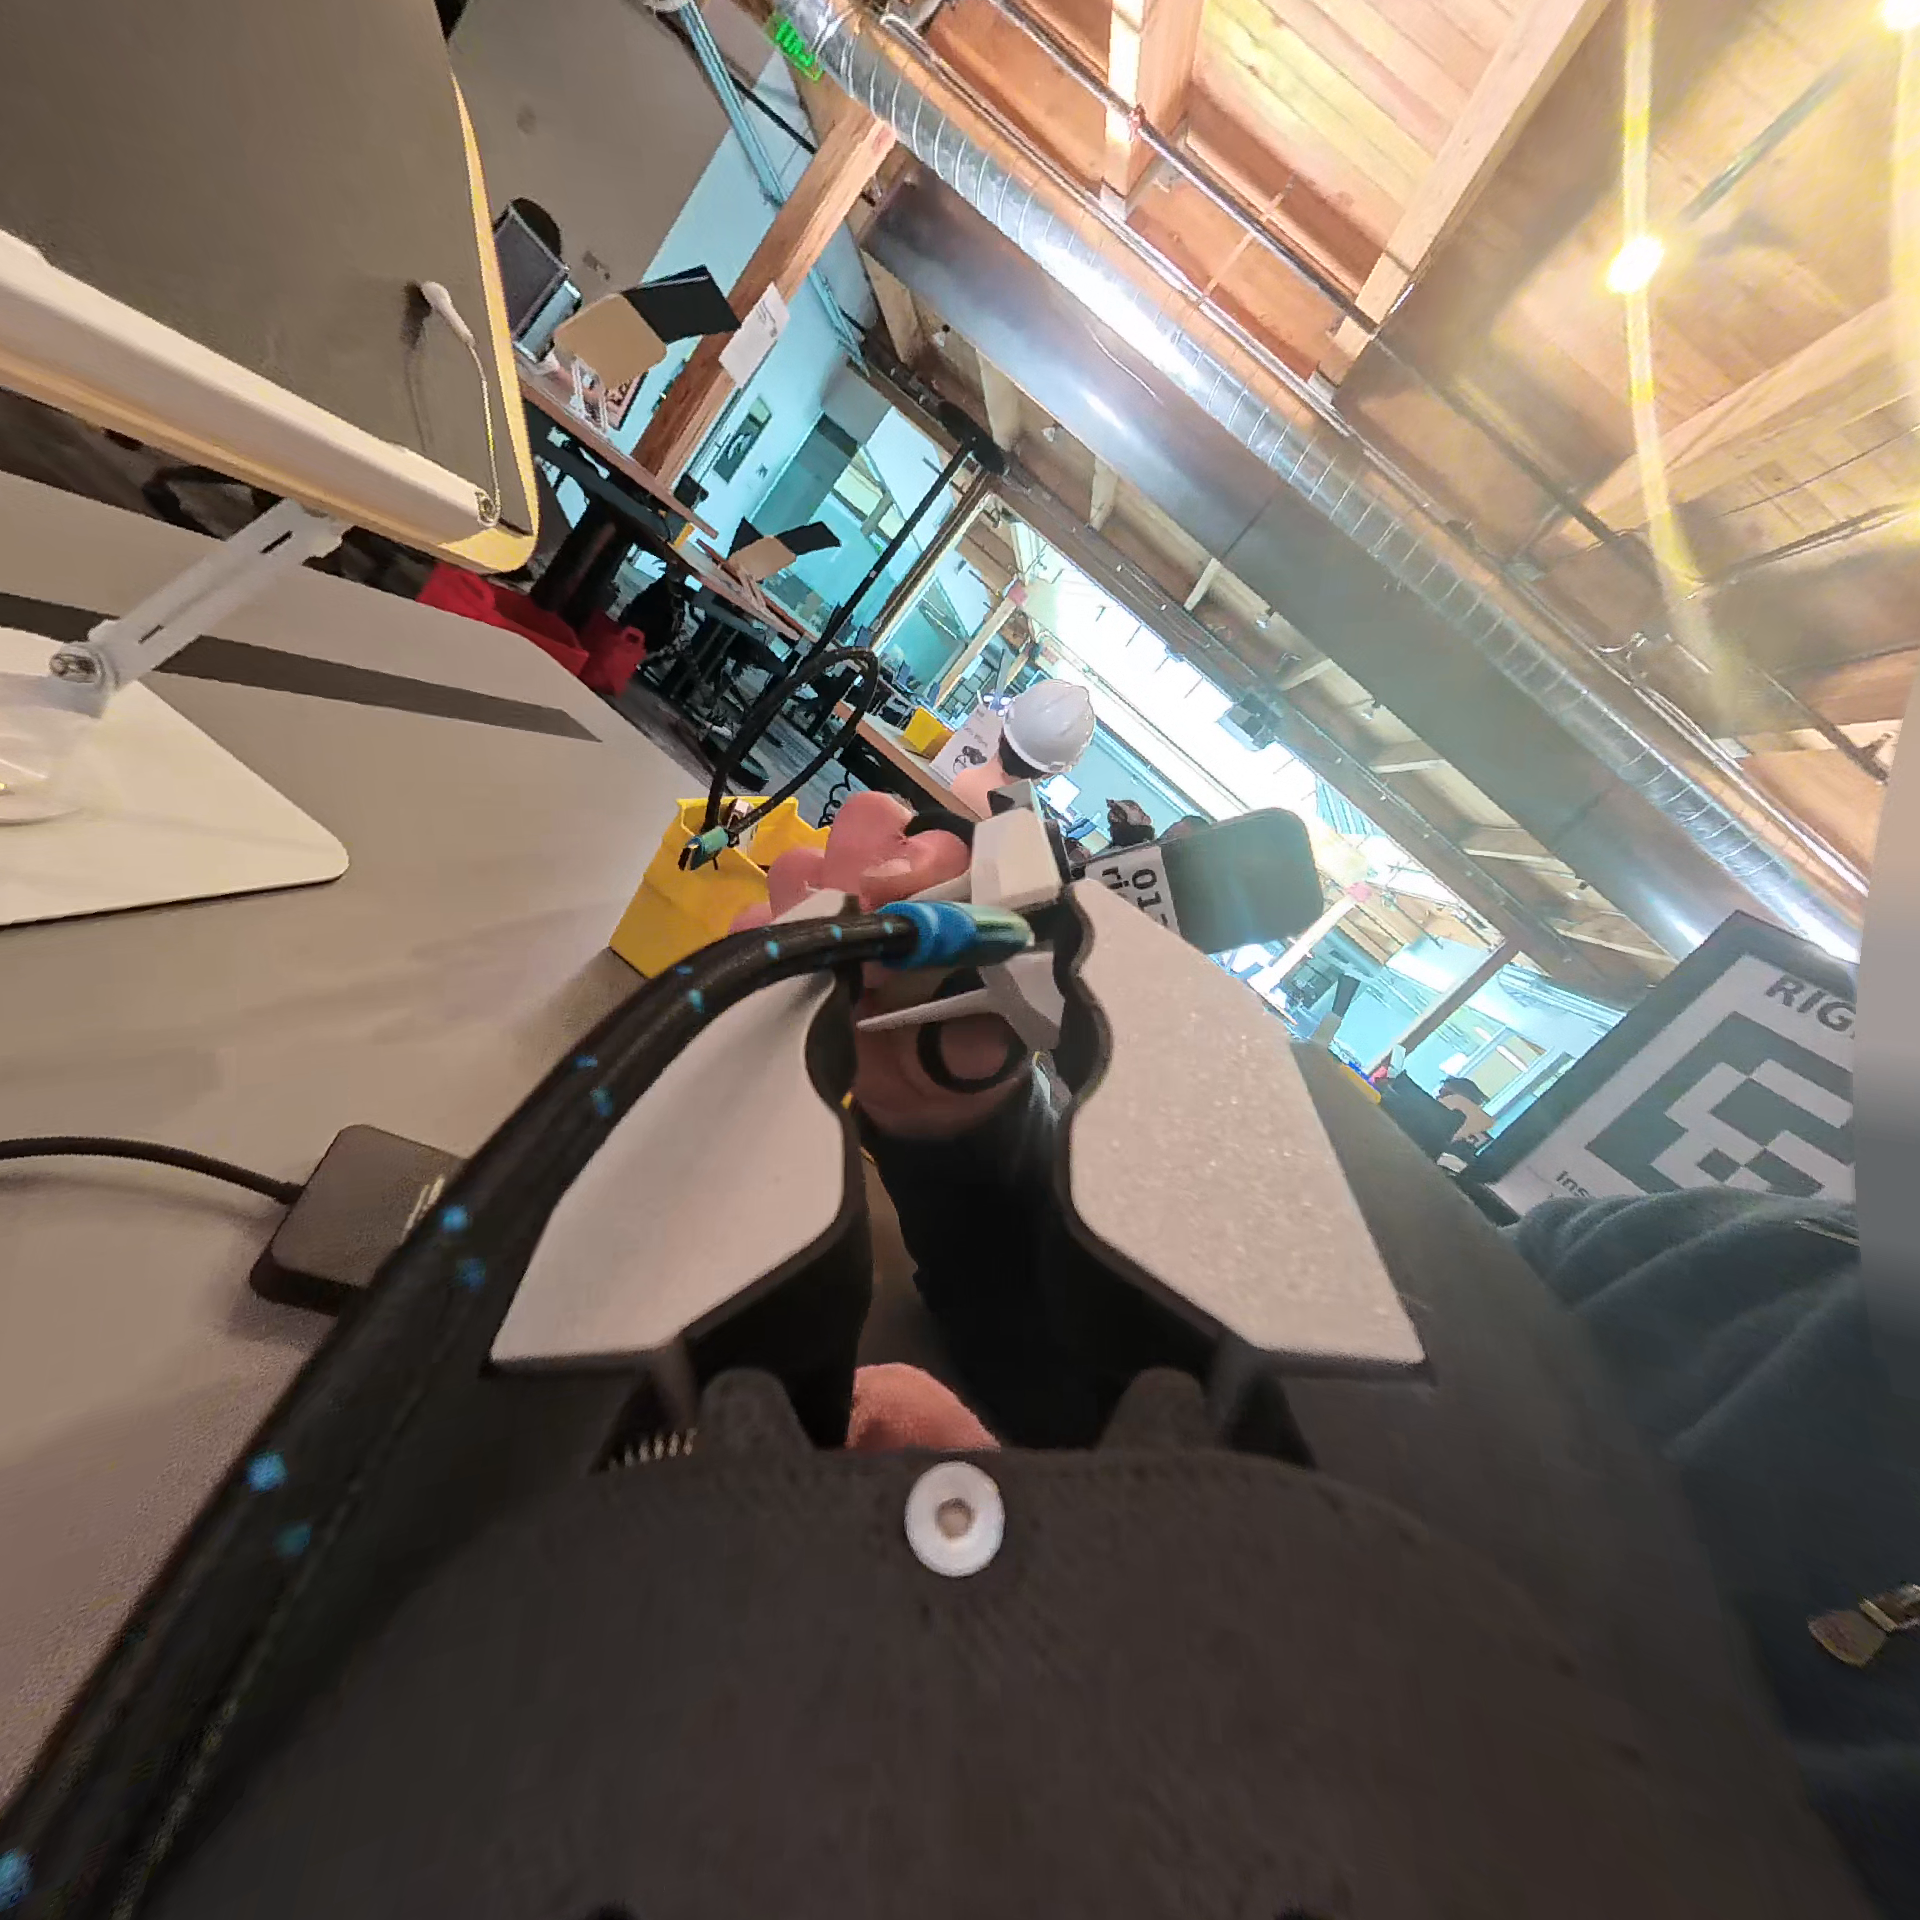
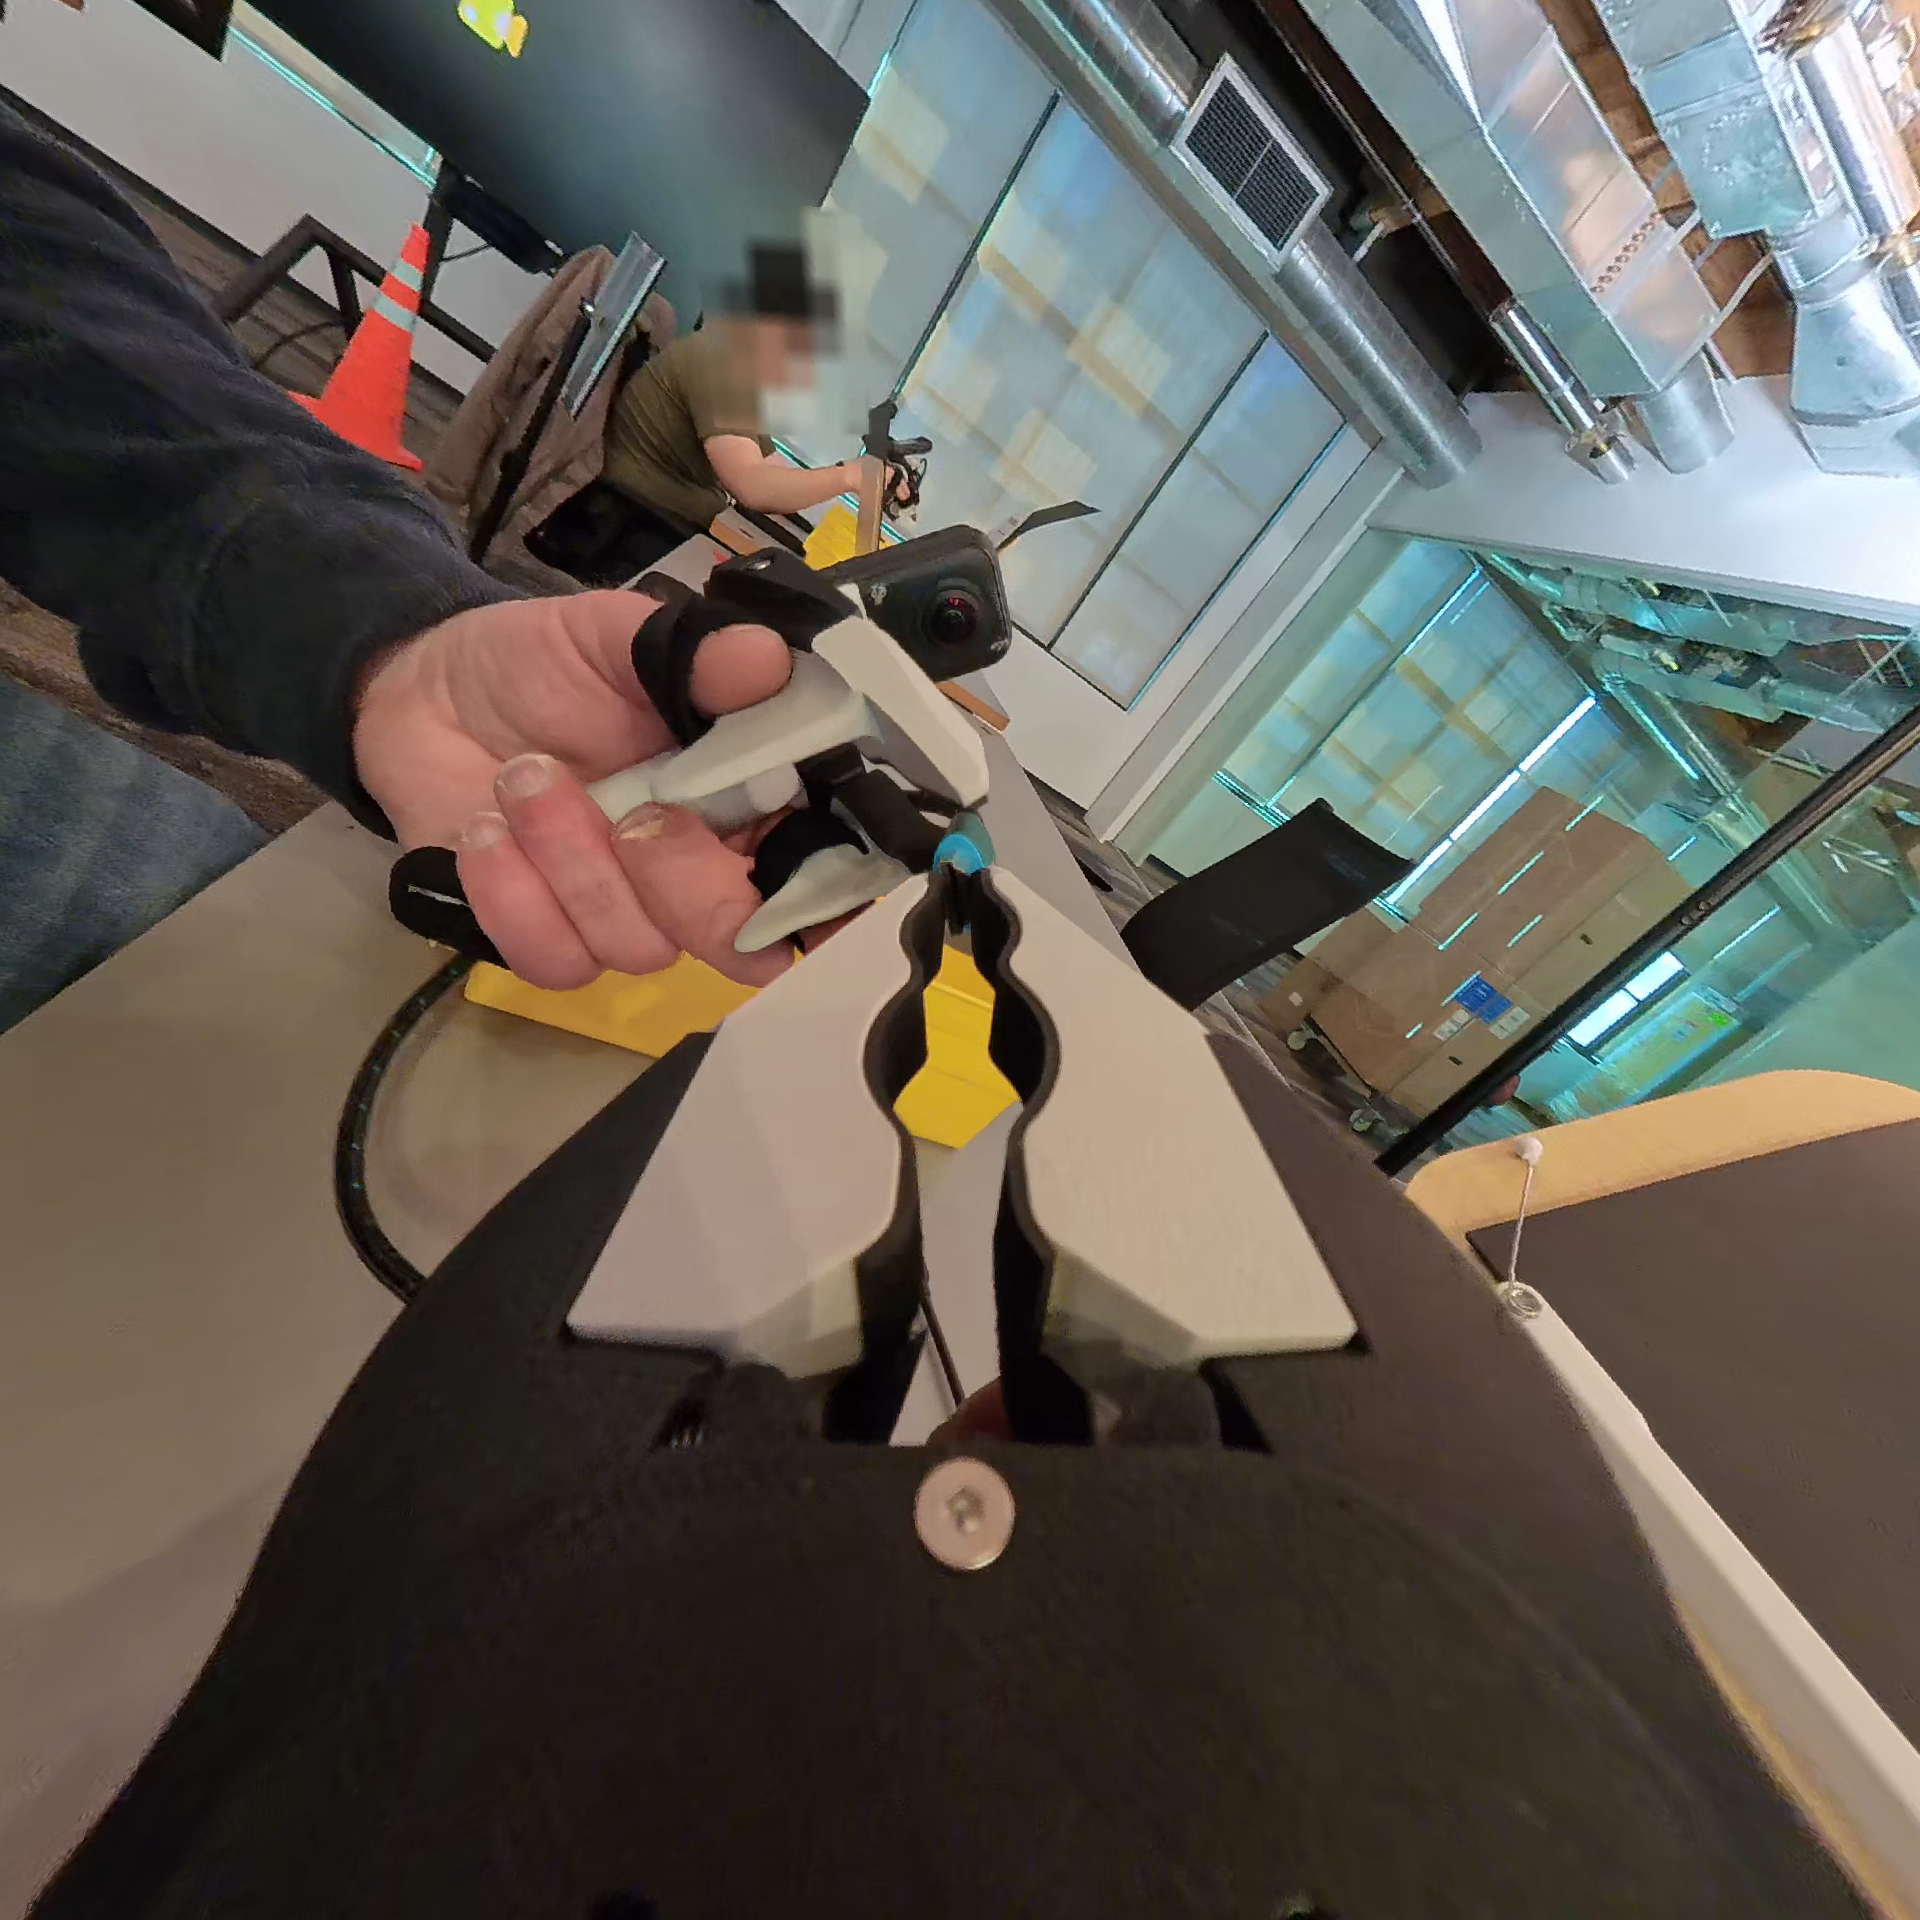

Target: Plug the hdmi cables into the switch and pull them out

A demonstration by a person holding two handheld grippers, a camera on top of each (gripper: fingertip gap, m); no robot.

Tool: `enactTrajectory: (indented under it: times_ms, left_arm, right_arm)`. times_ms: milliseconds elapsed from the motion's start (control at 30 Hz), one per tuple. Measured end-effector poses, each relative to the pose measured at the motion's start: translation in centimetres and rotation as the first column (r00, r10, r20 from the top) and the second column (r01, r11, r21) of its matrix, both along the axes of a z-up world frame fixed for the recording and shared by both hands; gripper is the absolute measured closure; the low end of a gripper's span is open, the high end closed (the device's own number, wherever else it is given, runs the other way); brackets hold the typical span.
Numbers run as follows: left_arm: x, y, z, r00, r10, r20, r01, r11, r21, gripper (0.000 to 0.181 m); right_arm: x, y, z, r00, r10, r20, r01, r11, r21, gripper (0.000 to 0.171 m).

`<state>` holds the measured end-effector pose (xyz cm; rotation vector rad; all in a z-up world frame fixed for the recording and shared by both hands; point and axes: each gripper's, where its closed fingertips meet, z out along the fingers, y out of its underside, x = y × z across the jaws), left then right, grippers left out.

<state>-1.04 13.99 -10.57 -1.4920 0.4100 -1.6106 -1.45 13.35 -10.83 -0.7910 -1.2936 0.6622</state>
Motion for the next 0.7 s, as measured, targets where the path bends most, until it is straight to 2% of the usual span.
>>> enactTrajectory:
  times_ms: [67, 233, 367, 600, 700]
  left_arm:
    - [0.0, -0.1, 0.0, 1.000, 0.009, -0.007, -0.009, 1.000, 0.022, 0.155]
    - [-0.1, -0.4, 0.4, 0.999, 0.044, -0.025, -0.041, 0.995, 0.095, 0.158]
    - [-0.1, -0.4, 0.8, 0.985, 0.135, -0.109, -0.110, 0.971, 0.212, 0.158]
    - [0.0, -1.0, 1.2, 0.903, 0.321, -0.285, -0.132, 0.839, 0.528, 0.158]
    - [0.3, -1.6, 1.3, 0.877, 0.363, -0.316, -0.102, 0.782, 0.615, 0.159]
  right_arm:
    - [0.0, -0.2, 0.1, 1.000, 0.016, -0.005, -0.016, 1.000, -0.005, 0.168]
    - [0.2, -0.5, 0.4, 0.999, 0.032, -0.018, -0.032, 0.999, -0.009, 0.168]
    - [0.2, -0.3, 0.4, 1.000, 0.020, -0.021, -0.020, 1.000, -0.016, 0.166]
    - [-0.2, -0.5, -0.5, 0.993, 0.115, 0.004, -0.112, 0.973, -0.203, 0.142]
    - [-0.3, -0.8, -0.6, 0.987, 0.161, -0.005, -0.155, 0.946, -0.285, 0.148]
